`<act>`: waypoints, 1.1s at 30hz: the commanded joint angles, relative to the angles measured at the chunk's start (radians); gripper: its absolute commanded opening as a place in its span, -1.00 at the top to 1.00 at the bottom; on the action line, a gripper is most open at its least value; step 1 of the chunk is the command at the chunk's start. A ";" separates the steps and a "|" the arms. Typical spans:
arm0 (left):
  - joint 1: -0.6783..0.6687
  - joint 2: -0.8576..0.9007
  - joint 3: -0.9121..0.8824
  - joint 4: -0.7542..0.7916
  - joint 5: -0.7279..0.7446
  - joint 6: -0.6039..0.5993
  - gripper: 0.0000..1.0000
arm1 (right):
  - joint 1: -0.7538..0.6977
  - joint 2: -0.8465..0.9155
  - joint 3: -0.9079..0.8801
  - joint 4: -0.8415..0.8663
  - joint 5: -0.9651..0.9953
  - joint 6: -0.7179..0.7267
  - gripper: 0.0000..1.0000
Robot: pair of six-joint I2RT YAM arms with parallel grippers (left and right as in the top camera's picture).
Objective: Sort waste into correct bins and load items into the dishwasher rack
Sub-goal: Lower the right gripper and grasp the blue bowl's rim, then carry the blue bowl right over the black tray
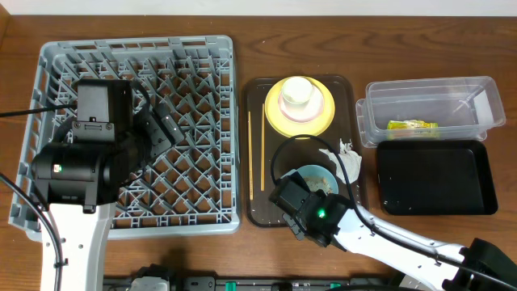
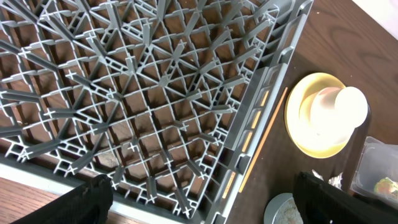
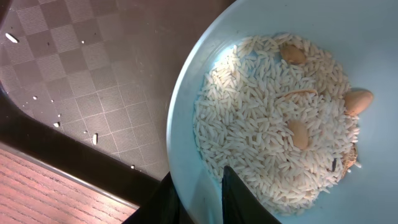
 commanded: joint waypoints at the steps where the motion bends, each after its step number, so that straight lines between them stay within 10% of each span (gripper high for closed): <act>1: 0.005 -0.002 0.005 -0.002 -0.009 0.006 -0.88 | 0.007 0.003 -0.011 -0.002 0.019 -0.009 0.60; 6: 0.005 -0.002 0.005 -0.002 -0.009 0.006 -0.88 | 0.007 0.003 -0.010 -0.004 0.019 -0.009 0.98; 20: 0.005 -0.002 0.005 -0.001 -0.009 0.006 -0.88 | -0.063 -0.003 0.291 -0.287 0.022 0.009 0.98; 33: 0.005 -0.002 0.005 -0.002 -0.009 0.006 -0.88 | -0.416 -0.034 0.422 -0.500 -0.284 -0.038 0.98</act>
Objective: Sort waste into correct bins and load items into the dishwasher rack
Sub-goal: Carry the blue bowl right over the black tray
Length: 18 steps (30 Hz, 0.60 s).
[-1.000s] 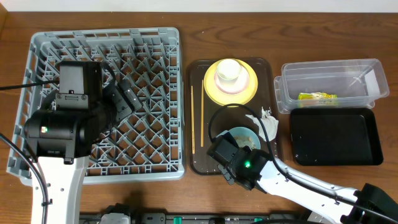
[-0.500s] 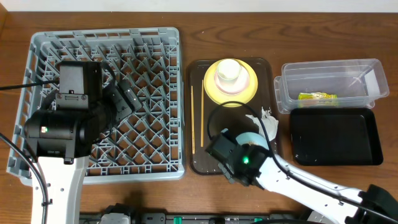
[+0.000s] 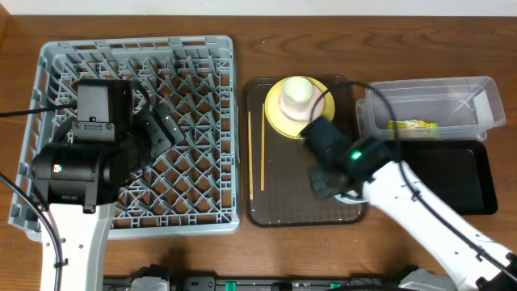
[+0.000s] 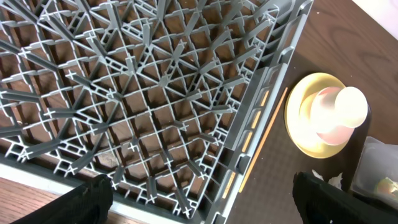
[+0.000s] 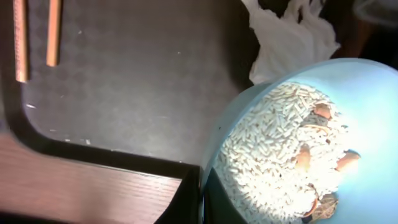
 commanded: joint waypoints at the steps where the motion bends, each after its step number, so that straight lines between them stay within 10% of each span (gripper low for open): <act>1: 0.005 -0.002 0.005 -0.002 -0.009 0.006 -0.88 | -0.094 -0.036 0.016 -0.001 -0.174 -0.080 0.98; 18: 0.005 -0.002 0.005 -0.002 -0.009 0.006 -0.88 | -0.685 -0.275 -0.027 -0.108 -0.441 -0.369 0.98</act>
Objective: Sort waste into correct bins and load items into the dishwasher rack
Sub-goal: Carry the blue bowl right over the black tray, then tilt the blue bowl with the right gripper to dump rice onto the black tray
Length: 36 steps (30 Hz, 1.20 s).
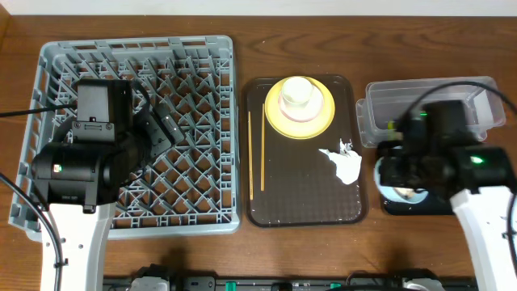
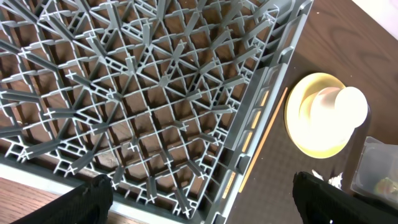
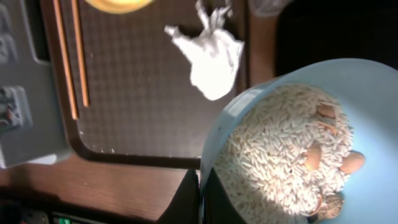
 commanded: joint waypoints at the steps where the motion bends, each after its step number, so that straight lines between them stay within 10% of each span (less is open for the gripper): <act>1: 0.004 -0.002 0.005 -0.001 -0.009 0.006 -0.88 | -0.131 -0.012 -0.032 0.000 -0.167 -0.151 0.98; 21: 0.004 -0.002 0.005 -0.002 -0.009 0.006 -0.88 | -0.970 0.064 -0.343 0.214 -0.970 -0.444 0.98; 36: 0.004 -0.002 0.005 -0.001 -0.009 0.006 -0.88 | -1.083 0.296 -0.456 0.487 -1.285 -0.420 0.98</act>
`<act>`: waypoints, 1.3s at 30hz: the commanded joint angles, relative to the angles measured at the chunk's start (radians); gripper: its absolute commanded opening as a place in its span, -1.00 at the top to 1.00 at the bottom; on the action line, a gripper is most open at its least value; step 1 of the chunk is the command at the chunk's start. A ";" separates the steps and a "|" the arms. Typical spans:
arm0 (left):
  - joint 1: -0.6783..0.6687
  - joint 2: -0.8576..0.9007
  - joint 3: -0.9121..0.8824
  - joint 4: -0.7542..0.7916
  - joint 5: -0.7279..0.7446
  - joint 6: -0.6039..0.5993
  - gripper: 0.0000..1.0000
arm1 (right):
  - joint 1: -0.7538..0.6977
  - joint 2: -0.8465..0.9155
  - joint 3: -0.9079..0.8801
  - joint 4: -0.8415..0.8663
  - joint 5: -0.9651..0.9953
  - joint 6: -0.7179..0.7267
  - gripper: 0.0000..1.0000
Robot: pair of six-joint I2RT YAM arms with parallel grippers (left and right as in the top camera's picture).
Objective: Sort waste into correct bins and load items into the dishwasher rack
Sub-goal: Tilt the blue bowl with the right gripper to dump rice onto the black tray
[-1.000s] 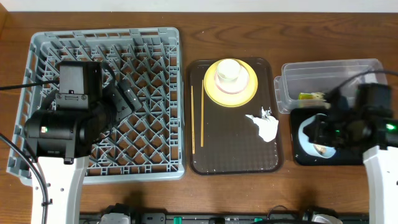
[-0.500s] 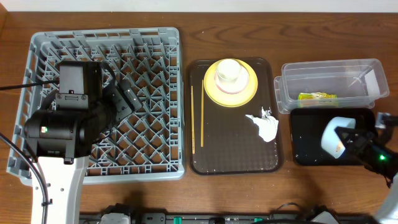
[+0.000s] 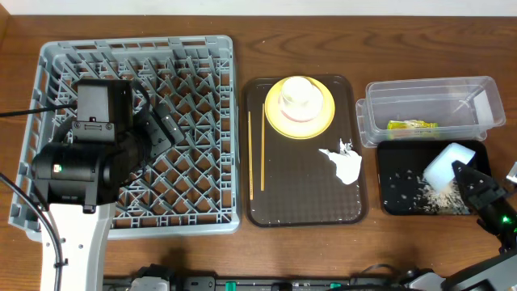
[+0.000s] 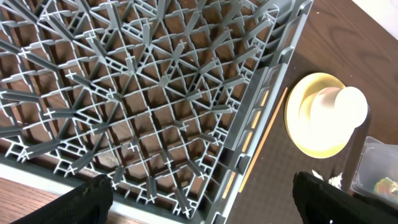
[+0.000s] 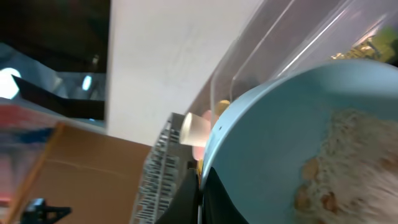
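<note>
A light blue bowl (image 3: 447,165) is tilted steeply over the black bin (image 3: 404,198). My right gripper (image 3: 464,176) is shut on its rim. White rice (image 3: 432,194) lies scattered on the bin's floor. In the right wrist view the bowl (image 5: 280,149) still holds some rice and bits (image 5: 336,171), and my right gripper (image 5: 200,186) pinches its edge. The grey dishwasher rack (image 3: 194,210) sits at the left. Above it my left gripper (image 4: 205,208) hangs open with nothing in it.
A brown tray (image 3: 303,206) holds a yellow plate (image 3: 279,121) with a pale cup (image 3: 297,91) on it, two chopsticks (image 3: 256,153) and a crumpled tissue (image 3: 346,163). A clear bin (image 3: 428,97) behind the black one holds a yellow-green wrapper (image 3: 412,124).
The bowl was level and full of rice over the black bin's left part. Now it is tipped at the bin's right part, rice lies in the bin, and the right arm has moved lower right.
My right gripper was shut on the rim of the rice bowl on the tray. Then it held the bowl above the tray, then over the black bin. Now the bowl is tipped and rice lies in that bin. The left arm has stayed over the rack throughout.
</note>
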 commanded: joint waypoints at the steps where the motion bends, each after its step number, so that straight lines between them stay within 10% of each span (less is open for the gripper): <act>1: 0.005 -0.002 0.005 -0.002 -0.009 0.005 -0.88 | -0.012 0.029 -0.006 0.006 -0.100 0.007 0.98; 12: 0.005 -0.002 0.005 -0.002 -0.009 0.006 -0.88 | -0.012 0.037 -0.005 0.273 -0.101 0.408 0.98; 39: 0.005 0.002 0.005 -0.002 -0.009 0.006 -0.88 | 0.005 0.037 -0.006 0.446 -0.100 0.657 0.98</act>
